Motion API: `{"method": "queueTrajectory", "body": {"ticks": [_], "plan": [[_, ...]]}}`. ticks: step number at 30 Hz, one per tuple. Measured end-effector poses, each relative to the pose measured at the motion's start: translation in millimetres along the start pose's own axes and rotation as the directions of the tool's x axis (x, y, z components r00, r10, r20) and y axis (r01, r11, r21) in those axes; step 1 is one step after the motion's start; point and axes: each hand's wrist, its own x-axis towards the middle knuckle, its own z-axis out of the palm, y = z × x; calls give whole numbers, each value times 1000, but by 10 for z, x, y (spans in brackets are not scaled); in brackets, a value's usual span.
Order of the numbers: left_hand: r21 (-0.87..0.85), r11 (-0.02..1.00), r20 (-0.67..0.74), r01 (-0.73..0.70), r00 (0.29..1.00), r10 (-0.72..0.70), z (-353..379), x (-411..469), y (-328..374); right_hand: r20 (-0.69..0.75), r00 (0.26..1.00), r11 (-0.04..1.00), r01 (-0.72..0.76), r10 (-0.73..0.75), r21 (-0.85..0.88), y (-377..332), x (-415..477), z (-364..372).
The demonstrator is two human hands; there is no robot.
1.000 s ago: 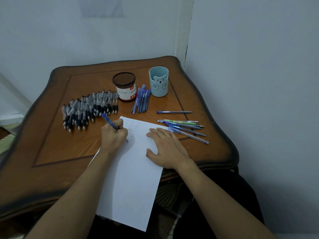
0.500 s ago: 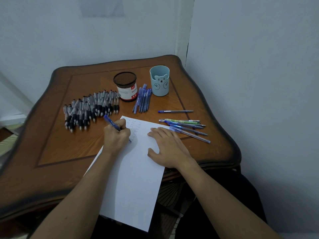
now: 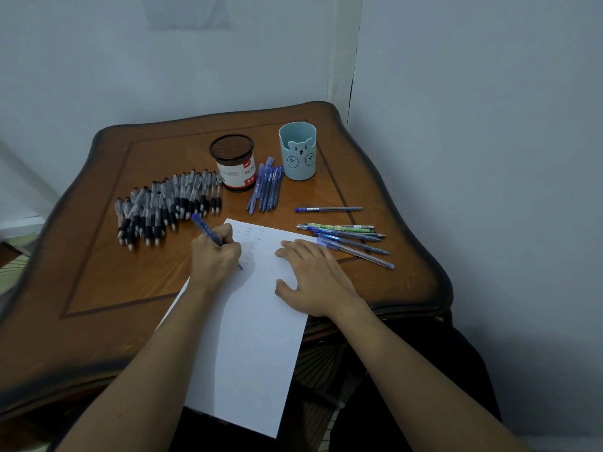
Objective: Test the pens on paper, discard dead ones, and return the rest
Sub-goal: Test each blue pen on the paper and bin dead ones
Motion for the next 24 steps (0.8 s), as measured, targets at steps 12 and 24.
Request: {"method": "queueTrajectory", "body": {"ticks": [12,24], "plan": [[-45,976,61,212,976,-209,-8,124,106,19,1000,1000,-2,1,15,-5,-2,-17],[109,955,172,275,941,-291,202,404,358,9,1000,1000,13,-13,10,4,5,-9]]}}
